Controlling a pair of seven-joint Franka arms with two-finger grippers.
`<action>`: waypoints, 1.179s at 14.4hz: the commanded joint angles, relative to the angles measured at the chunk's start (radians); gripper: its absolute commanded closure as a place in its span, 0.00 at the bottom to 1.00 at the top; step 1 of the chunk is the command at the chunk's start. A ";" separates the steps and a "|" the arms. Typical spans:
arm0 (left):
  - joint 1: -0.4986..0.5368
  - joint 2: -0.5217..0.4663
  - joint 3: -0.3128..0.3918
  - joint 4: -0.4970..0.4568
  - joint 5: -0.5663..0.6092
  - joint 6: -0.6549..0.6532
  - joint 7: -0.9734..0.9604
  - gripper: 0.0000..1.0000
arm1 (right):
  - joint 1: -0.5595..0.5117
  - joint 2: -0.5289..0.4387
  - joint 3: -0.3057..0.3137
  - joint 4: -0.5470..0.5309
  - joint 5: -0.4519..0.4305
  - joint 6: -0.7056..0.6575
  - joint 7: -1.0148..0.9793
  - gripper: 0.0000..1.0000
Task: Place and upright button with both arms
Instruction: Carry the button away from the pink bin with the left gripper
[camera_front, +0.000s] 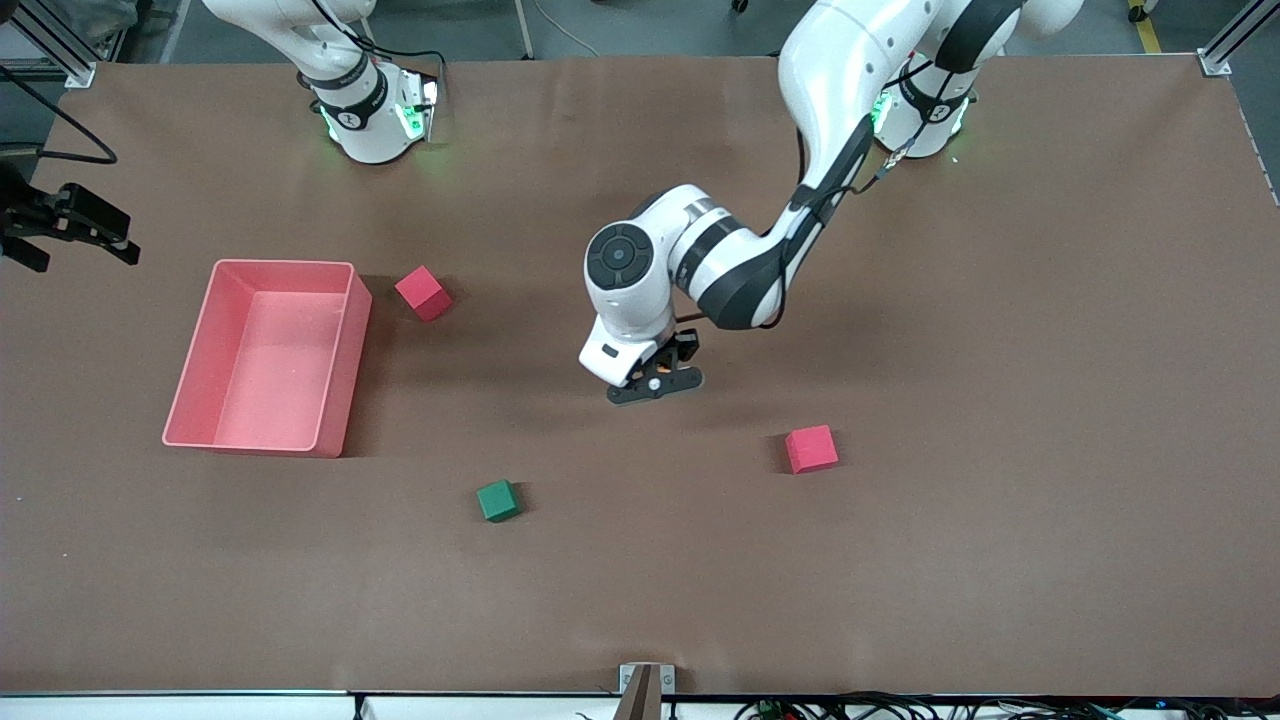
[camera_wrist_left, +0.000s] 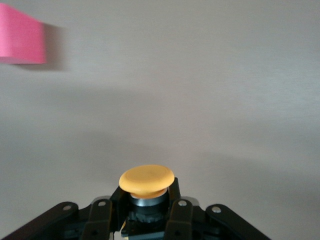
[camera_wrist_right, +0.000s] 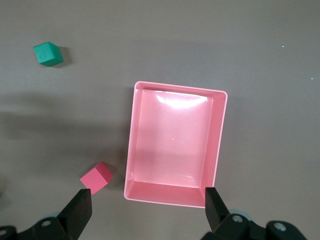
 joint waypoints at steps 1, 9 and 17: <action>0.031 -0.076 0.001 -0.046 0.007 -0.110 -0.020 1.00 | 0.003 0.010 0.004 -0.006 0.003 0.008 -0.005 0.00; 0.272 -0.382 -0.013 -0.329 -0.014 -0.171 0.075 1.00 | 0.009 0.010 0.005 -0.008 0.003 -0.012 -0.005 0.00; 0.515 -0.565 -0.011 -0.505 -0.024 -0.171 0.187 1.00 | 0.006 0.010 0.002 0.003 0.016 -0.021 -0.011 0.00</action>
